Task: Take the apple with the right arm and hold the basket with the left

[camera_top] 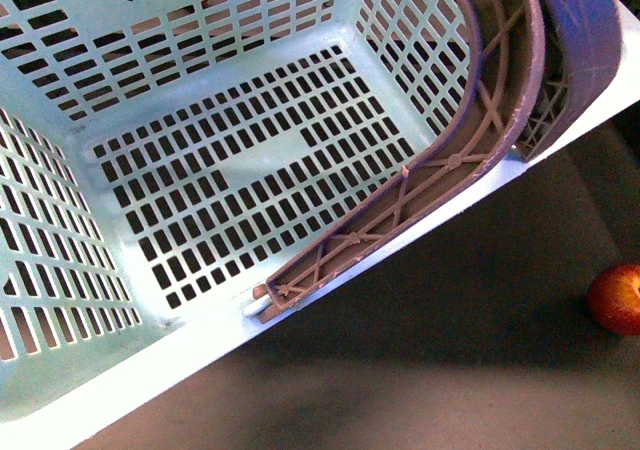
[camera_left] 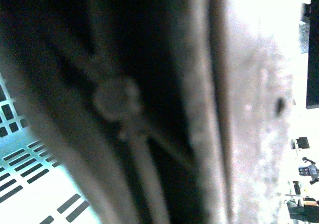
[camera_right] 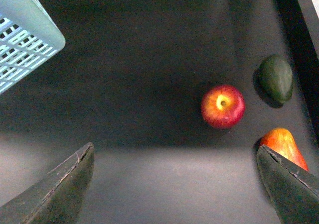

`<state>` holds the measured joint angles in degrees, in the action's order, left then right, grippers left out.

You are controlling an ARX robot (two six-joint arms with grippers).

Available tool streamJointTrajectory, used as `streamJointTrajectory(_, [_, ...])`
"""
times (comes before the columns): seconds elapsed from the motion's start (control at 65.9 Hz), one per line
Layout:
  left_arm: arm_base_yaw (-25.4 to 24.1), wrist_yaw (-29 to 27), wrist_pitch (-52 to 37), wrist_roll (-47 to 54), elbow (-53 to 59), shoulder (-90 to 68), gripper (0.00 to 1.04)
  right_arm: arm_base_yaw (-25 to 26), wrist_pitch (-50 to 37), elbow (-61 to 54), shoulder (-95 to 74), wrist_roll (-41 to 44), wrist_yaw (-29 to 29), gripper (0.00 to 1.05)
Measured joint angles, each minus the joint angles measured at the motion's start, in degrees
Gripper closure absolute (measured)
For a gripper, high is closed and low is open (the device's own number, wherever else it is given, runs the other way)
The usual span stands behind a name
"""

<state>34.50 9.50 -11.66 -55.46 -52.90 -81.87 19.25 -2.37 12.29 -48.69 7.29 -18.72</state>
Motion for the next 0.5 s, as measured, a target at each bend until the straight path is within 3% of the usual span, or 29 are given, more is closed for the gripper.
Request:
streamJointTrajectory(0.137, [0.00,0.39,0.00,-0.09,0.00,0.00,0.91,2.71,-12.92,3.65,-18.82,4.50,-0.31,0.09])
streamJointTrajectory(0.243, [0.00,0.31,0.00,-0.04,0.00,0.00,0.91,3.21,-23.50,9.64,-40.57,8.63,3.10,0.09])
streamJointTrajectory(0.501, [0.00,0.28,0.00,-0.04,0.00,0.00,0.91,0.87,-26.38,17.09,-63.52,12.92,9.64,0.09])
